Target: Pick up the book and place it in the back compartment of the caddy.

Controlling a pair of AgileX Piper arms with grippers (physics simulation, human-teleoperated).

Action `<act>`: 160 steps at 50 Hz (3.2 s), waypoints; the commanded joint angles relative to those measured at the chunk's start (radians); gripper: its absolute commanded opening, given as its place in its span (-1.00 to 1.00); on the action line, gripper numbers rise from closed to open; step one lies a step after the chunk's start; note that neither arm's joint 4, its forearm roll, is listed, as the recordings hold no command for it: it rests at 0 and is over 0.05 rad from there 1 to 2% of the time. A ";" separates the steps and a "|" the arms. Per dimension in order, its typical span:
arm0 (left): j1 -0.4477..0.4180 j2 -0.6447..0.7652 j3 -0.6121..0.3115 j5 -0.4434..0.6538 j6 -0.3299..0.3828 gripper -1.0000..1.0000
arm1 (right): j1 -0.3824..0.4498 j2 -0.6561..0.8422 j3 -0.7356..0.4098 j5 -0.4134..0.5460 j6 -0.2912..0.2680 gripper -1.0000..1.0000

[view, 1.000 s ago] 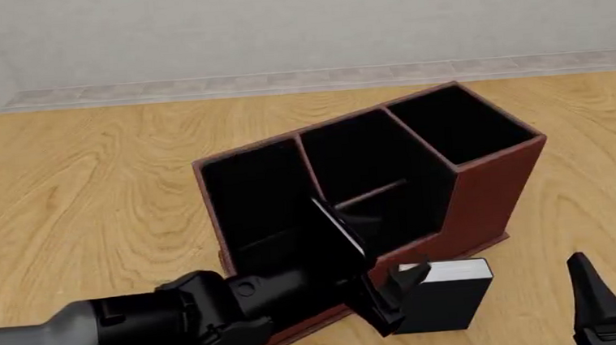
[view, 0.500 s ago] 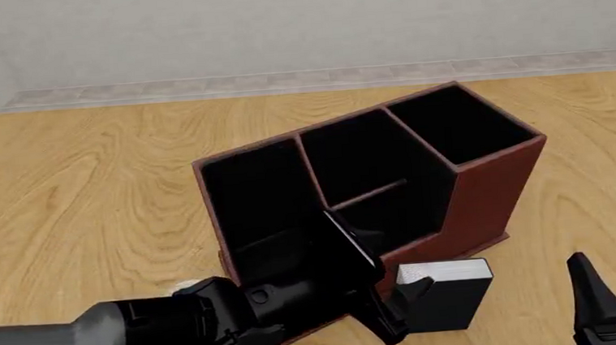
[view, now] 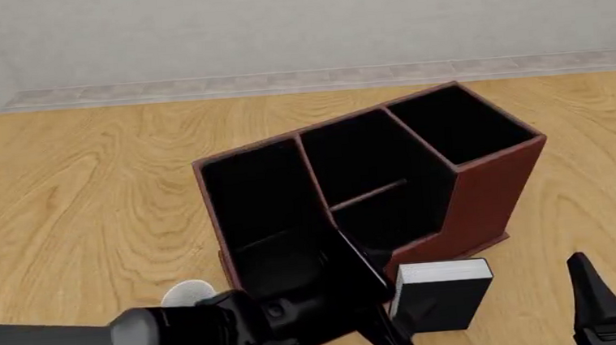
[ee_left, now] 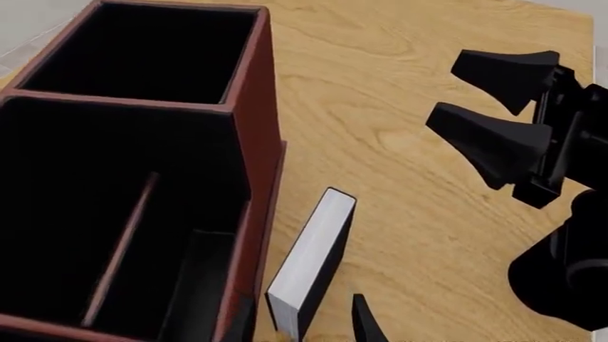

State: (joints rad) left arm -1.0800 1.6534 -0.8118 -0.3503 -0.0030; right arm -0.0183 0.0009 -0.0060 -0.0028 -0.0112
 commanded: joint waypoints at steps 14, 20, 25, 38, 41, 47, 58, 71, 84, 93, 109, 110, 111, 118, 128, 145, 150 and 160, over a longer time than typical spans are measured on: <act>0.018 0.056 0.003 -0.033 0.001 1.00 | 0.000 0.000 -0.001 0.003 0.003 1.00; 0.018 0.079 -0.003 -0.043 0.005 1.00 | 0.000 0.000 -0.001 0.001 0.000 1.00; 0.016 0.092 -0.016 -0.041 0.007 1.00 | 0.000 0.000 0.001 -0.004 -0.004 1.00; 0.024 0.132 -0.030 -0.052 -0.003 1.00 | 0.000 0.001 0.002 -0.001 0.002 1.00; 0.026 0.130 -0.038 -0.047 -0.007 1.00 | 0.000 0.000 0.001 -0.003 -0.003 1.00; 0.030 0.135 -0.053 -0.044 0.006 1.00 | 0.000 0.000 0.001 -0.003 -0.003 1.00; 0.025 0.157 -0.085 -0.027 0.016 1.00 | 0.000 0.000 0.000 0.000 0.001 1.00; -0.005 0.149 -0.091 -0.019 0.020 1.00 | 0.000 0.000 -0.001 -0.001 -0.002 1.00; -0.021 0.105 -0.085 -0.017 0.030 -1.00 | 0.000 0.000 0.000 -0.002 -0.002 1.00; -0.029 0.075 -0.095 0.001 0.043 -1.00 | 0.000 0.000 0.001 -0.001 -0.001 1.00; -0.035 -0.023 -0.144 0.088 0.060 -1.00 | 0.000 0.000 0.002 -0.003 -0.002 1.00; -0.035 -0.023 -0.144 0.089 0.060 -1.00 | 0.000 0.000 0.002 -0.003 -0.002 1.00; -0.037 -0.035 -0.150 0.099 0.062 -1.00 | 0.000 0.000 0.001 -0.001 0.001 1.00; -0.038 -0.097 -0.172 0.150 0.064 -1.00 | 0.000 0.000 0.001 -0.002 -0.001 1.00; -0.025 -0.146 -0.200 0.214 0.087 -1.00 | 0.000 0.000 0.001 -0.002 -0.001 1.00; 0.015 -0.226 -0.227 0.300 0.102 -1.00 | 0.000 0.000 0.000 -0.001 -0.001 1.00; 0.016 -0.264 -0.228 0.315 0.108 -1.00 | 0.000 0.000 0.001 -0.001 0.000 1.00; 0.040 -0.288 -0.235 0.338 0.122 -1.00 | 0.000 0.000 0.001 -0.002 -0.001 1.00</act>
State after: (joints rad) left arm -1.0621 1.4046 -1.0288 -0.0348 0.0853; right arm -0.0185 0.0007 -0.0059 -0.0033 -0.0119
